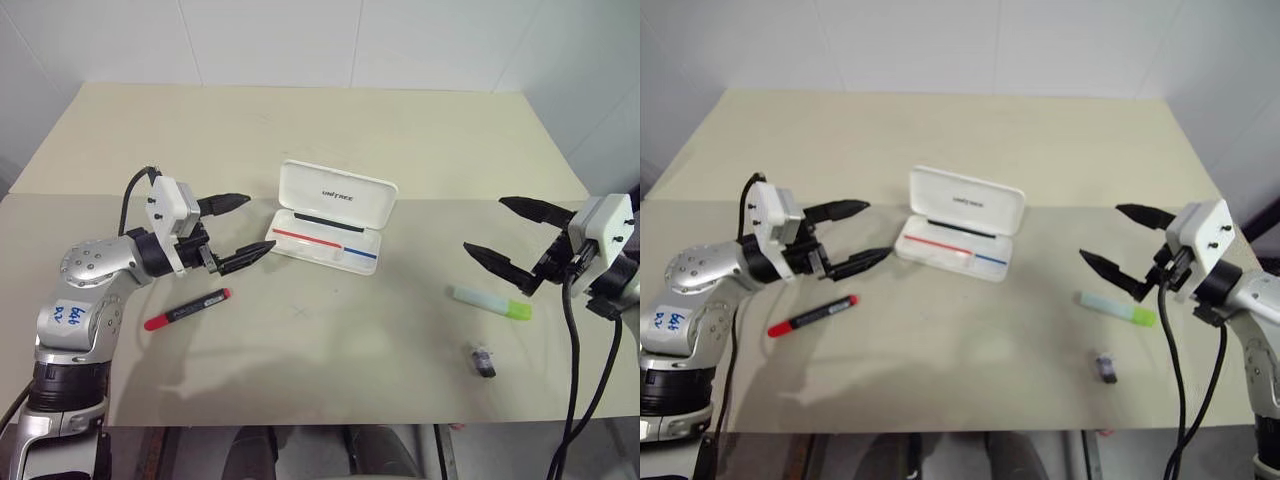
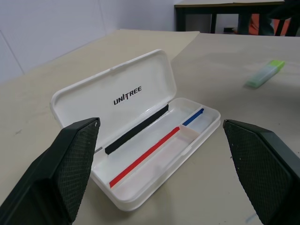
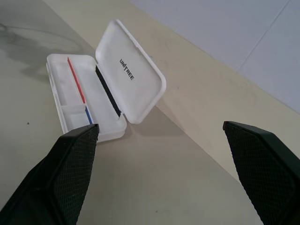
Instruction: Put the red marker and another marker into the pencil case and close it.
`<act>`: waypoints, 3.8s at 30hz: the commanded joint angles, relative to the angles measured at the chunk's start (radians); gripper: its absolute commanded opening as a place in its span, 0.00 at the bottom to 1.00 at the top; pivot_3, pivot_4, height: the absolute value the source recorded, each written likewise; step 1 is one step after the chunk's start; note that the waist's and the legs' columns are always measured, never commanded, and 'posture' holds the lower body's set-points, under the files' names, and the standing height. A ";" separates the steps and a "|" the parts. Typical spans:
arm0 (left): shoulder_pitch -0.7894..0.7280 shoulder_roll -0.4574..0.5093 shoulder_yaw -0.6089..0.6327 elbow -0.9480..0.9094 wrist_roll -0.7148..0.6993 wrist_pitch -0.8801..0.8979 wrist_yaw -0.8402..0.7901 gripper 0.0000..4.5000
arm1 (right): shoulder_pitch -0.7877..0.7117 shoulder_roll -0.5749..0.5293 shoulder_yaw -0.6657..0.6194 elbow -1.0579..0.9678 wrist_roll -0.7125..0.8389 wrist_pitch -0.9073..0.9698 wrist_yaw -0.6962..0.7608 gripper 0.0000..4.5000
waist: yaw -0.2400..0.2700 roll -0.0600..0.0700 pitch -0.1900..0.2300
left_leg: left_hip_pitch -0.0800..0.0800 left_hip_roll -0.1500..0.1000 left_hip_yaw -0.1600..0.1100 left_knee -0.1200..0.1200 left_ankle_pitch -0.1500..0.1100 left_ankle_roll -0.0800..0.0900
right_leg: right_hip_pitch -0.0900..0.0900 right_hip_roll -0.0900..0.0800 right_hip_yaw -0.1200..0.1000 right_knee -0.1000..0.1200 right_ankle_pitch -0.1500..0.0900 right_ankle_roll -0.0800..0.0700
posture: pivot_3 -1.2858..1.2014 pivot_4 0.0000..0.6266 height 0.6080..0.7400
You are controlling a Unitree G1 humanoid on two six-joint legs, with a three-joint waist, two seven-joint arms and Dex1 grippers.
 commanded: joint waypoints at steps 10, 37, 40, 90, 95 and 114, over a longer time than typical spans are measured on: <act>0.012 0.014 0.003 -0.034 -0.004 -0.016 -0.043 0.99 | -0.246 -0.059 0.169 0.025 0.058 0.339 -0.016 1.00 | -0.009 0.001 0.000 | 0.001 0.000 0.001 0.001 0.000 0.000 | 0.000 0.000 0.001 0.001 0.001 0.000 | 0.52 0.24 1.00; 0.077 0.159 0.101 -0.010 -0.012 0.003 -0.139 1.00 | -0.620 0.157 0.712 0.232 -0.262 0.307 0.231 0.56 | -0.005 0.000 0.000 | -0.005 0.001 0.003 0.003 0.001 -0.001 | -0.014 0.001 0.000 0.015 -0.002 -0.005 | 0.52 0.24 1.00; 0.095 0.182 0.112 -0.027 -0.023 0.018 -0.154 1.00 | -0.626 0.178 0.731 0.274 -0.296 0.271 0.248 0.56 | -0.005 0.001 0.000 | -0.005 0.001 0.003 0.002 0.001 -0.001 | -0.014 0.001 0.000 0.015 -0.002 -0.005 | 0.52 0.24 1.00; 0.049 0.174 0.073 -0.061 -0.047 0.059 -0.147 1.00 | -0.341 0.071 0.698 0.081 -0.441 -0.030 0.403 0.00 | -0.027 0.000 0.000 | -0.002 0.001 0.002 0.006 0.002 -0.003 | -0.012 0.001 0.000 0.022 -0.003 -0.005 | 0.52 0.24 1.00; 0.041 0.174 0.068 -0.062 -0.050 0.064 -0.147 1.00 | -0.339 0.081 0.714 0.092 -0.453 -0.051 0.403 0.06 | -0.027 -0.001 0.000 | -0.002 0.001 0.002 0.006 0.002 -0.003 | -0.013 0.001 0.000 0.022 -0.003 -0.005 | 0.52 0.24 1.00; 0.161 0.235 0.154 -0.132 -0.066 0.113 -0.158 1.00 | -0.371 0.131 0.513 0.108 -0.173 -0.004 0.418 0.59 | -0.028 -0.001 0.000 | -0.002 0.001 0.001 0.006 0.002 -0.003 | -0.012 0.001 0.000 0.022 -0.003 -0.005 | 0.52 0.24 1.00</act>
